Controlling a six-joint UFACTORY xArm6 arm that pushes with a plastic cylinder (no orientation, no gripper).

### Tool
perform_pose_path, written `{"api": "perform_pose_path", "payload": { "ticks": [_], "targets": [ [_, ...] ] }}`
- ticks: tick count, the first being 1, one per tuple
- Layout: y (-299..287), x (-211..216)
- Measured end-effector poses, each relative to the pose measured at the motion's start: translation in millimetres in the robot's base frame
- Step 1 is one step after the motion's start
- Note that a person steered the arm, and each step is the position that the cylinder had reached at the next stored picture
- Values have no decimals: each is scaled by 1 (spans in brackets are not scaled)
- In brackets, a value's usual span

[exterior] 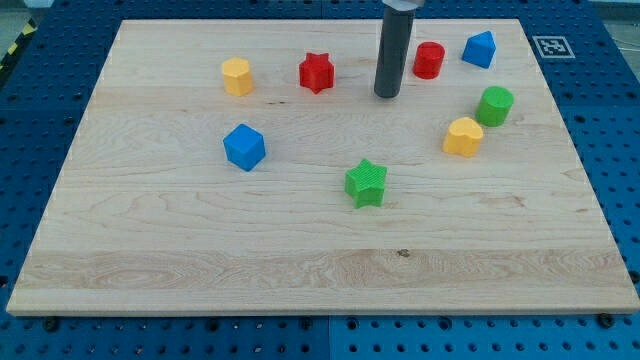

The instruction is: Move red star on right to yellow hexagon

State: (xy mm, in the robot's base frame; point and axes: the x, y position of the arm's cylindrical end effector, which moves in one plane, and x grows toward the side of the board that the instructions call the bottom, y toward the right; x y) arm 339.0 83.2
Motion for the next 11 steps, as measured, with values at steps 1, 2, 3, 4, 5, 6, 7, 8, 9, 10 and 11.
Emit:
{"api": "perform_pose_path", "payload": {
  "ticks": [1,2,3,4,5,6,7,8,9,10,11],
  "targets": [
    [-7,-7],
    [-21,-7],
    [-39,-7],
    [-48,-14],
    [-48,-24],
    [-48,-36],
    [-74,-38],
    [-110,-38],
    [-131,-38],
    [-139,-38],
    [-139,-38]
  ]
}}
